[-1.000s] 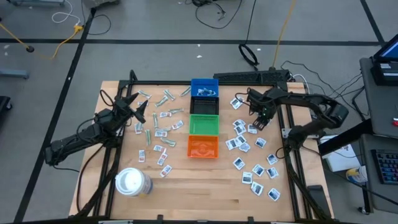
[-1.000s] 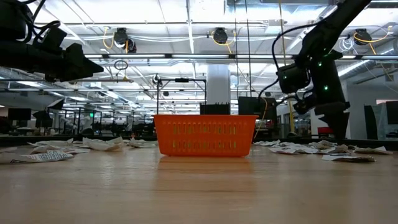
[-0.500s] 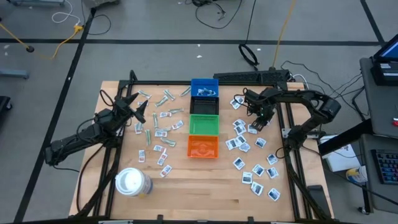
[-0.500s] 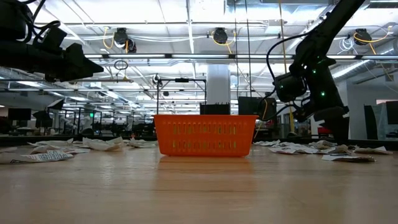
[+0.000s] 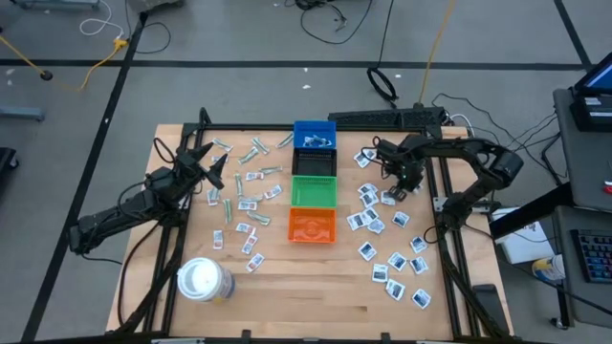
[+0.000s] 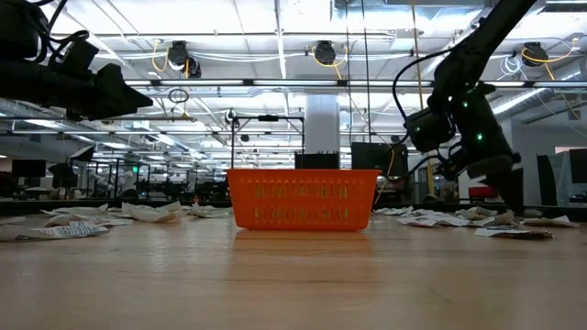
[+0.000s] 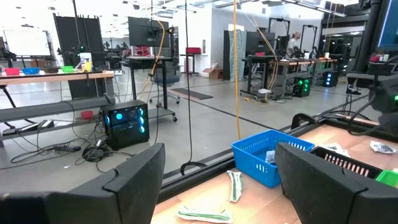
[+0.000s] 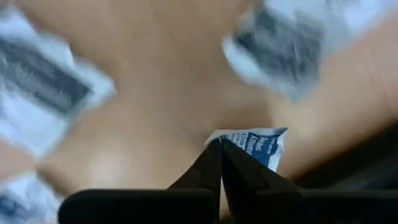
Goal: Pick & Place First Aid Supplies
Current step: Put the blue alcohol pad into the blue bin
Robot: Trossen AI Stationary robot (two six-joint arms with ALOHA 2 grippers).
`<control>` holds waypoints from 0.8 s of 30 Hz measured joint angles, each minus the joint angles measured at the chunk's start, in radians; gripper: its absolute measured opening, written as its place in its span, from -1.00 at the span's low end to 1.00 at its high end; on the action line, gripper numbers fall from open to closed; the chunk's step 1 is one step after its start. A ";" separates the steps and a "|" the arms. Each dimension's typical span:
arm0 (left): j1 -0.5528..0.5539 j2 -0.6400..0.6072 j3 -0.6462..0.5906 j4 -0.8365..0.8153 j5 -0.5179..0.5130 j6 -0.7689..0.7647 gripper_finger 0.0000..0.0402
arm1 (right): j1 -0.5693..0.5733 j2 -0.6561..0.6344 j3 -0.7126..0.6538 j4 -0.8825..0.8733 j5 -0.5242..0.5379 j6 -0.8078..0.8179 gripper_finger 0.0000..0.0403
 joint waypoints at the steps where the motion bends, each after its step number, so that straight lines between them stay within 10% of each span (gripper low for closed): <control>1: 0.000 0.000 0.000 0.000 0.000 0.000 0.52 | 0.006 -0.005 0.017 -0.034 0.000 0.013 -1.00; 24: 0.000 0.000 0.000 0.000 0.000 0.000 0.52 | 0.060 0.086 0.479 -0.366 -0.002 0.055 -1.00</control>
